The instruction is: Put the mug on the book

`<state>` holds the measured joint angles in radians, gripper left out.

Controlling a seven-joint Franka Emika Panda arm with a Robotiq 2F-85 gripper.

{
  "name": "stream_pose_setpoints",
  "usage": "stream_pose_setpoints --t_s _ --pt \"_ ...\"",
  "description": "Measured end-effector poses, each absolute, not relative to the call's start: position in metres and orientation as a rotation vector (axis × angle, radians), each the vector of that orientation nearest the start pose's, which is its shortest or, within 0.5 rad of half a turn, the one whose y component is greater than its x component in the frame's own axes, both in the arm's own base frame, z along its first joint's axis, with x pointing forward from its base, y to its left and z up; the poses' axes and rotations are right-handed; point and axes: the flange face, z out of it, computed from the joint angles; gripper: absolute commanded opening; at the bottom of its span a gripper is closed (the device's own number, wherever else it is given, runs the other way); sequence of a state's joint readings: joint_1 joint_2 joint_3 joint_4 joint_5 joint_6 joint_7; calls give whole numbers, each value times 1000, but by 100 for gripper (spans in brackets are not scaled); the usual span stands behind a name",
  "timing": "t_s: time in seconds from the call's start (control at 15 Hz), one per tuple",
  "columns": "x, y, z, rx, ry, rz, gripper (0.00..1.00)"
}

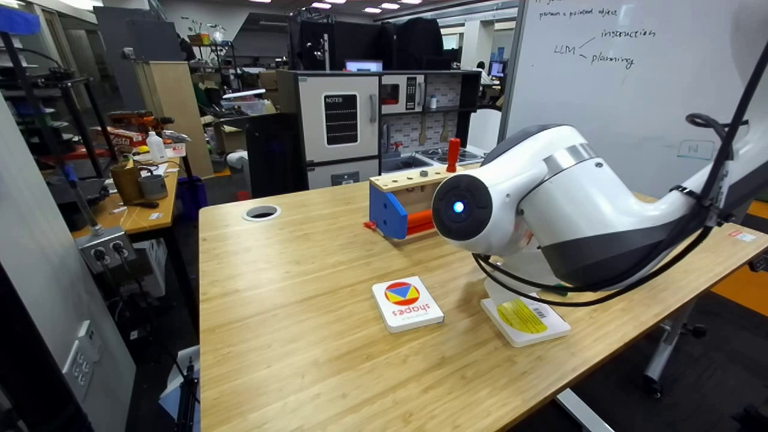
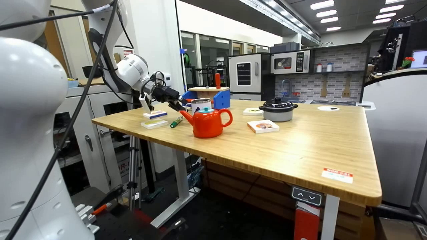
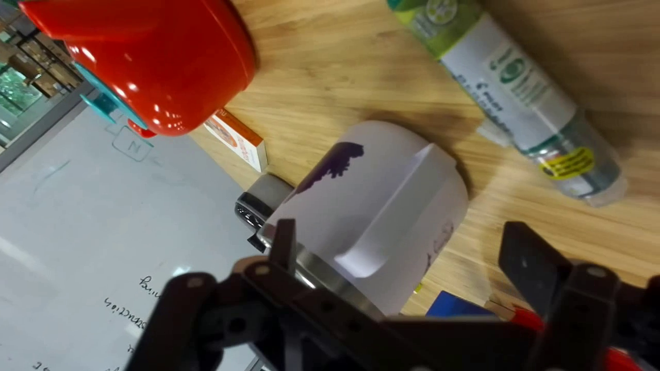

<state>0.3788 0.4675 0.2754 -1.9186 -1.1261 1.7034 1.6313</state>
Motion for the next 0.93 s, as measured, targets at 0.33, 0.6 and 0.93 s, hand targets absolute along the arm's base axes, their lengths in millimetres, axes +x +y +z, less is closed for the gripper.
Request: stream_pose_setpoints --t_s 0.33,0.6,0.93 --pt "521 281 252 2140 -464 672 100" --pt "522 281 252 2142 -467 671 100" --pt "522 281 252 2143 -466 671 100"
